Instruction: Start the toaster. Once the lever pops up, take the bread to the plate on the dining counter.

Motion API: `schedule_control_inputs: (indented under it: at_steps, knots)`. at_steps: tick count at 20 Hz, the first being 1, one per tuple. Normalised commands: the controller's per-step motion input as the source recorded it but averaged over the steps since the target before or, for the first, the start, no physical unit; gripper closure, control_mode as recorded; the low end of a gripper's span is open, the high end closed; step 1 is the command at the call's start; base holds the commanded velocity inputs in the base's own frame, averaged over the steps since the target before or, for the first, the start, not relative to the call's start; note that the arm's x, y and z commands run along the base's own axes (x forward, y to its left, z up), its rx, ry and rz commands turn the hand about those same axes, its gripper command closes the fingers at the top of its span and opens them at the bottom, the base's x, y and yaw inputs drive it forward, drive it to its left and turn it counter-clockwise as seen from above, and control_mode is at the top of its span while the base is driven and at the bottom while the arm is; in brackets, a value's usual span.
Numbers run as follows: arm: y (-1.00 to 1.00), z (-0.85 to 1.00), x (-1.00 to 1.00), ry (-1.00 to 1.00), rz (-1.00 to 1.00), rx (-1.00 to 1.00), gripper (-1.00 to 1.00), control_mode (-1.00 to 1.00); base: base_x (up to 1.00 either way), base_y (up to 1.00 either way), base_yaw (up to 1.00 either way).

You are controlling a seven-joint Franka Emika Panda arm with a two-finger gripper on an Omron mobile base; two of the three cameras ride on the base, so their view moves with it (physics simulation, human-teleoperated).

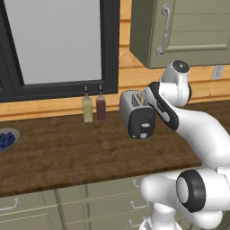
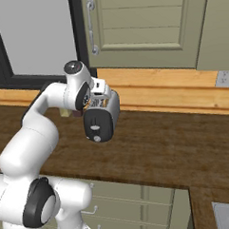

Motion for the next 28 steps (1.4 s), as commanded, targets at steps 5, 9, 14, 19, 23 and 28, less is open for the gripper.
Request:
schedule_control_inputs:
  at_steps: [5, 9, 14, 19, 23, 28]
  knots:
    - [0.0, 0.0, 0.0, 0.0, 0.0, 0.0, -1.0, -1.0, 0.0, 0.0, 0.0]
    - [0.0, 0.0, 0.0, 0.0, 0.0, 0.0, -1.0, -1.0, 0.0, 0.0, 0.0]
    - [0.0, 0.0, 0.0, 0.0, 0.0, 0.0, -1.0, -1.0, 0.0, 0.0, 0.0]
    - [0.0, 0.0, 0.0, 0.0, 0.0, 0.0, -1.0, -1.0, 0.0, 0.0, 0.0]
    - [0.0, 0.0, 0.0, 0.0, 0.0, 0.0, -1.0, -1.0, 0.0, 0.0, 0.0]
    - [0.0, 0.0, 0.0, 0.0, 0.0, 0.0, -1.0, -1.0, 0.0, 0.0, 0.0]
